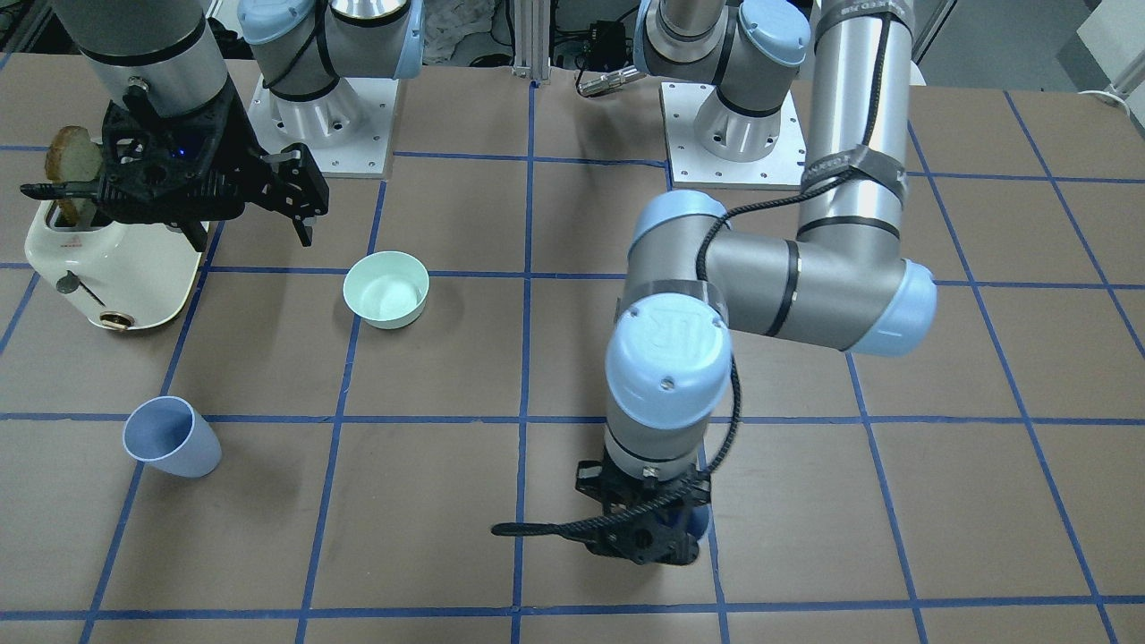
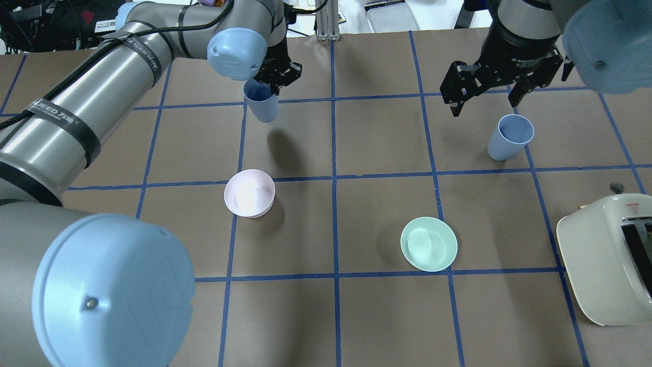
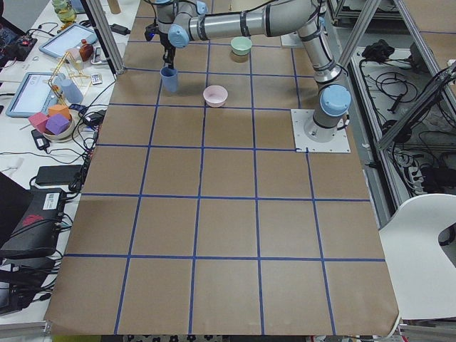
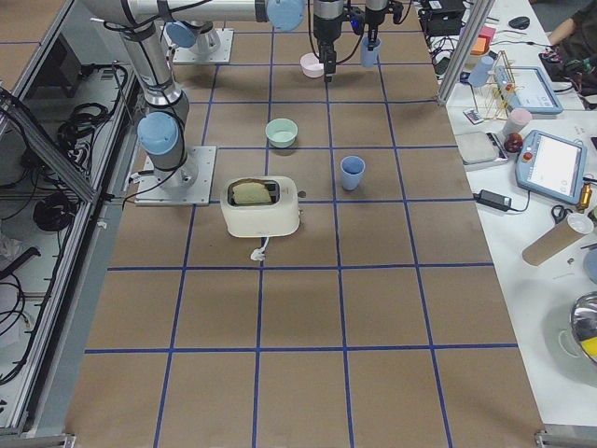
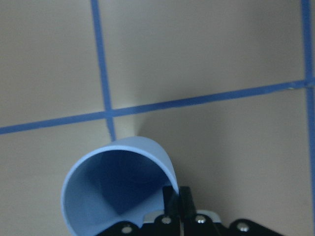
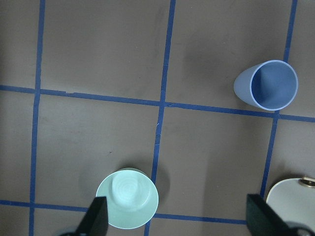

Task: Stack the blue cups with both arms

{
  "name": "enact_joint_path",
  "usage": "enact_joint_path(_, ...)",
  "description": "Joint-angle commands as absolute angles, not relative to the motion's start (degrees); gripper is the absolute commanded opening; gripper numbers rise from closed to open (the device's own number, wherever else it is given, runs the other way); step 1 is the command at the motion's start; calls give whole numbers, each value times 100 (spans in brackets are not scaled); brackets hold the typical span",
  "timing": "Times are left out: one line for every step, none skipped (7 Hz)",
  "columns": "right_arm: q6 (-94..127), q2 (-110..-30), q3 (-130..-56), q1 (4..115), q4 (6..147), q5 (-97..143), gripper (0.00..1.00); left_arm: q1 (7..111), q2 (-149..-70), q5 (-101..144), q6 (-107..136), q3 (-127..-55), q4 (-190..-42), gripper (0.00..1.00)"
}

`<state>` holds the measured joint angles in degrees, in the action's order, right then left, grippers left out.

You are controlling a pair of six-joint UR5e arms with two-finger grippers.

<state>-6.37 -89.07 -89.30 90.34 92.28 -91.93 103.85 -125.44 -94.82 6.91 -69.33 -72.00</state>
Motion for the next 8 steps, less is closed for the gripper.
enact_joint_path(-703, -8903, -8930, 8878, 9211, -9193, 100, 11185, -12420, -9081, 1920, -7170, -7626, 0)
enact_joint_path(-703, -8903, -8930, 8851, 9185, -9193, 100, 11397, -12245, -9062, 2212, -7607, -7681, 0)
enact_joint_path(-703, -8912, -8938, 8851, 9176, -9193, 100, 11460, -11965, -8853, 2685, -8151, -7664, 0)
enact_joint_path(-703, -8912, -8930, 8851, 9176, -9193, 100, 11478, -11727, -8633, 2820, -8522, -7638, 0)
enact_joint_path(-703, -8912, -8938, 8851, 9167, -9193, 100, 11592, -11620, -8596, 2934, -8699, -7603, 0)
enact_joint_path(-703, -8912, -8921, 8851, 9184, -9193, 100, 11723, -11593, -8587, 3005, -8710, -7594, 0)
enact_joint_path(-703, -8921, -8921, 8851, 9185, -9193, 100, 11777, -11584, -8622, 3067, -8736, -7585, 0)
enact_joint_path(-703, -8921, -8921, 8859, 9176, -9176, 100, 11769, -11645, -8648, 3015, -8754, -7585, 0)
